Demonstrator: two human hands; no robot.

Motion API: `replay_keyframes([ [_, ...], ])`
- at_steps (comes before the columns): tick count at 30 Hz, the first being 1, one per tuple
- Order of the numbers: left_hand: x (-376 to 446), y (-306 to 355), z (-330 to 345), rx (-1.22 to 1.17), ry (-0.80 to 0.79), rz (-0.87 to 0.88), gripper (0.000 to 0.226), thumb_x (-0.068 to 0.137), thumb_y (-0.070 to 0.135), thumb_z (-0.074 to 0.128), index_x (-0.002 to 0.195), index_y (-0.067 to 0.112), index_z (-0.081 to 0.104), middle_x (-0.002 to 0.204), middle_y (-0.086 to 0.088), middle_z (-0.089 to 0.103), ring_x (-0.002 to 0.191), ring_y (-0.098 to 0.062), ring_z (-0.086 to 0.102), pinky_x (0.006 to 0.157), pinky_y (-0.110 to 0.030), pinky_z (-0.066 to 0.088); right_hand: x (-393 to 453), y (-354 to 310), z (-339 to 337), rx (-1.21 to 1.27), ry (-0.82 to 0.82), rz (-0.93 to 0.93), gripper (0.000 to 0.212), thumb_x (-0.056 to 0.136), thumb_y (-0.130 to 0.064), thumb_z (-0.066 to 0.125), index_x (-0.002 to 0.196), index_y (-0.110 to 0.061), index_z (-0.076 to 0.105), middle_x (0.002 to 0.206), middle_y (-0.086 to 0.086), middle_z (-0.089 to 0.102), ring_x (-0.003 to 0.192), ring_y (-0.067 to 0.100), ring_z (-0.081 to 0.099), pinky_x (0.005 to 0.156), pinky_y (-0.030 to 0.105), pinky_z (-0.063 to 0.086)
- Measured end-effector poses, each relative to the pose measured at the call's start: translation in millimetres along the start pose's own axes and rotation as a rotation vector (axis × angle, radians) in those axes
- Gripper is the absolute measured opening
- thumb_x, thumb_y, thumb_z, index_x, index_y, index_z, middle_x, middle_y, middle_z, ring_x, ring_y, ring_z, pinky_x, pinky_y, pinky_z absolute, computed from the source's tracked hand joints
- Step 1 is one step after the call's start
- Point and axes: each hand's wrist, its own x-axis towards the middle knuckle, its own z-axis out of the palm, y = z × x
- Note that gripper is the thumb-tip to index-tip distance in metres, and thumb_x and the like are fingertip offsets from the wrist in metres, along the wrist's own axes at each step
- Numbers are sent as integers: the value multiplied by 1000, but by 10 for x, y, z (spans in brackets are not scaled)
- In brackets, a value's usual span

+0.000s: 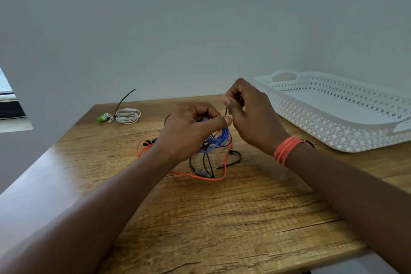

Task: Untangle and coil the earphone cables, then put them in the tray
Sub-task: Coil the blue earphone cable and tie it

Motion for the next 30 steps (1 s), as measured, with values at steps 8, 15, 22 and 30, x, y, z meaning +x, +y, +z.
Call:
replay_keyframes([
  [8,-25,11,-32,96,124,34,20,86,24,71,68,16,69,56,10,59,51,1,47,50,-12,37,36,5,-29,310,-38,246,14,95,-24,58,92,-10,60,72,2,65,62,10,58,58,27,47],
  [15,28,-21,-151,133,123,57,18,90,28,66,78,15,71,69,2,67,59,-3,54,55,-18,42,-11,-63,-15,500,-253,253,37,89,-43,59,91,-6,67,86,17,63,67,13,56,54,25,48],
  [22,-5,15,-113,123,71,85,14,87,24,69,79,13,72,74,1,71,73,-16,66,65,-23,50,23,-19,-69,515,-148,212,7,90,-16,66,85,-12,69,76,6,65,61,10,57,51,23,45],
  [30,17,37,-136,70,141,68,17,86,26,70,81,10,73,78,-8,72,78,-24,65,67,-32,50,18,-87,-71,711,-295,347,40,101,-31,44,95,0,69,87,9,64,69,17,55,52,25,46],
])
